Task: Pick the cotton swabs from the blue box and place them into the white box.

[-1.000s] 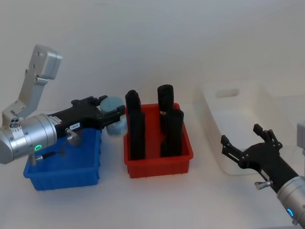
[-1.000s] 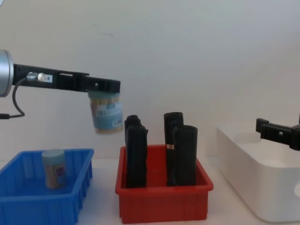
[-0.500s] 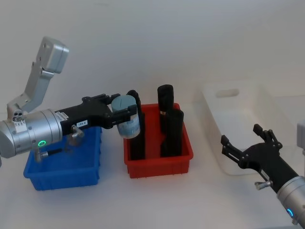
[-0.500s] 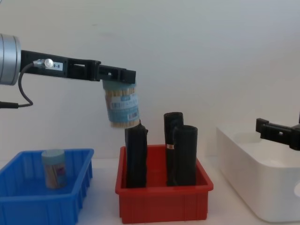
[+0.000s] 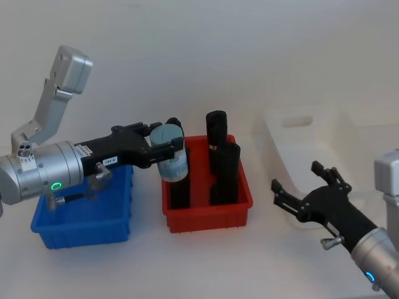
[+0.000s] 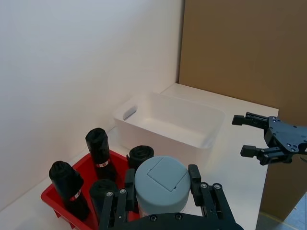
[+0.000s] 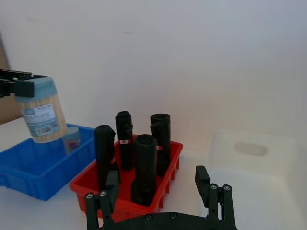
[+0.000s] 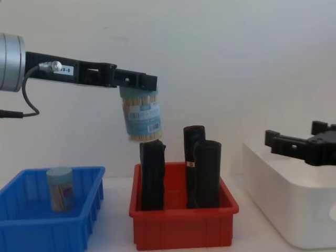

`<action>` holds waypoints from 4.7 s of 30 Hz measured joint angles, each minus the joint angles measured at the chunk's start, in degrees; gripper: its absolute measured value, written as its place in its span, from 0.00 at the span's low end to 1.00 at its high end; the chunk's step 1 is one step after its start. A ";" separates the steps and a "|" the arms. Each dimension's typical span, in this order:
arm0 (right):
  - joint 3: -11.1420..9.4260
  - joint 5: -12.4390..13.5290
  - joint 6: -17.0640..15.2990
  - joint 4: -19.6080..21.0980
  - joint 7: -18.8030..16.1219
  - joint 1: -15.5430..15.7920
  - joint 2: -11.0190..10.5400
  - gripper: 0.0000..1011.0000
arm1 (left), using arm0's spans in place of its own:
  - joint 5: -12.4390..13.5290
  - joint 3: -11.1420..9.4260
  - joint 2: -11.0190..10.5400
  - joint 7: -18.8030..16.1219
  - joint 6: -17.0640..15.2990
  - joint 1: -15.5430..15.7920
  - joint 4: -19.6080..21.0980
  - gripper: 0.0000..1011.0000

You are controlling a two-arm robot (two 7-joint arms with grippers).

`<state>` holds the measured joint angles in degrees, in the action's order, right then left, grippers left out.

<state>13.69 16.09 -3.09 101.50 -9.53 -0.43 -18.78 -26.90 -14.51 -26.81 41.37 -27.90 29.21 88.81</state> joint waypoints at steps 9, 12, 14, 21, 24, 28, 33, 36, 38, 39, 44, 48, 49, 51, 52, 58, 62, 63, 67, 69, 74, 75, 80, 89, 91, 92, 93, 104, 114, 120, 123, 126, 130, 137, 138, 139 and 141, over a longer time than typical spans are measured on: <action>1.05 -1.27 -1.40 -0.20 -4.97 -1.88 1.06 0.99 | -0.06 -0.05 0.03 0.28 -0.14 0.09 0.05 0.66; 1.72 -2.05 -2.15 -0.72 -7.85 -3.21 1.87 0.99 | -0.07 -0.07 0.03 0.37 -0.17 0.11 0.07 0.66; 1.96 -2.31 -2.43 -0.97 -8.81 -3.75 2.19 0.99 | -0.07 -0.07 0.03 0.39 -0.18 0.12 0.08 0.66; 3.36 -4.08 -4.29 -3.15 -15.01 -7.53 4.45 0.99 | -0.07 -0.07 0.03 0.48 -0.24 0.15 0.11 0.66; 3.89 -4.63 -4.86 -4.27 -16.73 -9.04 5.44 0.99 | -0.07 -0.07 0.03 0.50 -0.25 0.16 0.11 0.66; 4.87 -5.83 -5.98 -7.00 -19.89 -12.33 7.60 0.99 | -0.06 -0.07 0.03 0.53 -0.26 0.18 0.11 0.66; 5.93 -7.28 -7.21 -10.38 -22.32 -16.04 10.17 0.99 | -0.06 -0.07 0.03 0.56 -0.26 0.19 0.11 0.66; 6.37 -7.85 -7.63 -11.76 -22.84 -17.47 11.18 0.99 | -0.06 -0.07 0.03 0.57 -0.26 0.19 0.11 0.66; 6.78 -8.43 -8.03 -13.06 -23.23 -18.82 12.14 0.99 | -0.06 -0.07 0.03 0.58 -0.26 0.19 0.11 0.66; 6.86 -8.59 -8.14 -13.35 -23.31 -19.09 12.33 0.99 | -0.06 -0.07 0.03 0.59 -0.26 0.19 0.11 0.66; 7.59 -9.84 -9.10 -16.01 -23.35 -21.58 14.08 0.99 | -0.06 -0.06 0.03 0.59 -0.26 0.19 0.11 0.66; 8.02 -10.43 -9.76 -17.85 -23.05 -23.04 15.13 0.99 | -0.06 -0.07 0.03 0.59 -0.26 0.19 0.11 0.66; 8.10 -10.54 -9.88 -18.21 -22.96 -23.29 15.31 0.99 | -0.06 -0.07 0.03 0.59 -0.26 0.19 0.11 0.66; 8.32 -10.88 -10.24 -19.17 -22.60 -24.03 15.86 0.99 | -0.06 -0.07 0.03 0.59 -0.26 0.19 0.11 0.66; 8.40 -10.99 -10.34 -19.59 -22.48 -24.26 16.03 0.99 | -0.06 -0.07 0.03 0.59 -0.26 0.19 0.10 0.66; 8.87 -11.49 -11.00 -21.69 -21.68 -25.57 17.01 0.99 | -0.06 -0.07 0.03 0.59 -0.25 0.19 0.11 0.66; 9.08 -11.59 -11.26 -22.56 -21.36 -26.06 17.40 0.99 | -0.06 -0.07 0.03 0.58 -0.25 0.19 0.10 0.66; 9.15 -11.59 -11.33 -22.78 -21.27 -26.19 17.49 0.96 | -0.06 -0.07 0.03 0.58 -0.25 0.19 0.11 0.66; 9.28 -11.56 -11.35 -23.13 -21.15 -26.38 17.63 0.87 | -0.06 -0.06 0.03 0.57 -0.25 0.19 0.10 0.66; 9.32 -11.50 -11.34 -23.17 -21.09 -26.39 17.64 0.83 | -0.06 -0.06 0.03 0.58 -0.25 0.19 0.10 0.66; 9.46 -11.19 -11.21 -23.17 -20.97 -26.38 17.63 0.68 | -0.06 -0.06 0.03 0.58 -0.25 0.19 0.11 0.66; 9.45 -11.16 -11.17 -23.14 -20.92 -26.36 17.60 0.65 | -0.06 -0.06 0.03 0.58 -0.25 0.19 0.11 0.66; 9.54 -10.85 -10.94 -22.79 -20.66 -26.14 17.43 0.64 | -0.12 -0.06 0.03 0.66 -0.23 0.19 0.11 0.66; 9.72 -10.61 -10.41 -22.21 -19.89 -25.85 17.21 0.64 | -0.06 -0.08 0.03 0.62 -0.25 0.19 0.10 0.90; 9.74 -10.61 -10.39 -22.12 -19.67 -25.79 17.16 0.64 | -0.06 -0.08 0.03 0.62 -0.26 0.19 0.09 0.95; 9.76 -10.64 -10.38 -22.01 -19.34 -25.74 17.10 0.64 | -0.06 -0.08 0.03 0.62 -0.26 0.19 0.10 0.97; 9.76 -10.67 -10.38 -21.97 -19.23 -25.70 17.08 0.64 | -0.06 -0.08 0.03 0.61 -0.26 0.19 0.10 0.99; 9.76 -11.36 -10.71 -20.31 -15.32 -24.46 16.31 0.64 | -0.06 -0.06 0.03 0.58 -0.26 0.19 0.10 0.99; 8.43 -10.44 -10.84 -15.91 -9.08 -21.23 13.83 0.64 | -0.06 -0.06 0.03 0.57 -0.26 0.19 0.11 0.99; 7.13 -8.82 -10.48 -13.19 -5.38 -19.09 11.95 0.64 | -0.06 -0.07 0.03 0.58 -0.26 0.19 0.11 0.99; 6.04 -7.49 -10.04 -11.36 -2.75 -17.48 10.45 0.64 | -0.06 -0.07 0.03 0.57 -0.26 0.19 0.11 0.99; 5.33 -6.65 -9.67 -10.35 -1.08 -16.51 9.55 0.64 | -0.06 -0.06 0.03 0.57 -0.26 0.19 0.11 0.99; 3.86 -5.11 -8.88 -8.79 1.83 -14.74 7.81 0.64 | -0.06 -0.07 0.03 0.58 -0.26 0.19 0.11 0.99; 1.55 -2.88 -7.32 -7.49 6.38 -12.57 5.40 0.64 | -0.06 -0.07 0.03 0.58 -0.26 0.19 0.11 0.99; 1.29 -2.66 -7.12 -7.47 6.82 -12.38 5.17 0.64 | -0.06 -0.07 0.03 0.58 -0.26 0.19 0.11 0.99; 0.78 -2.17 -6.66 -7.47 7.80 -12.05 4.73 0.64 | -0.06 -0.07 0.03 0.58 -0.26 0.19 0.11 0.99; -0.01 -1.56 -5.98 -7.91 8.92 -11.72 4.10 0.64 | -0.06 -0.07 0.03 0.58 -0.26 0.19 0.11 0.99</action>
<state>13.68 14.53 -9.07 93.59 -0.61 -12.15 -14.68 -26.96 -14.58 -26.78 41.95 -28.16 29.39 88.92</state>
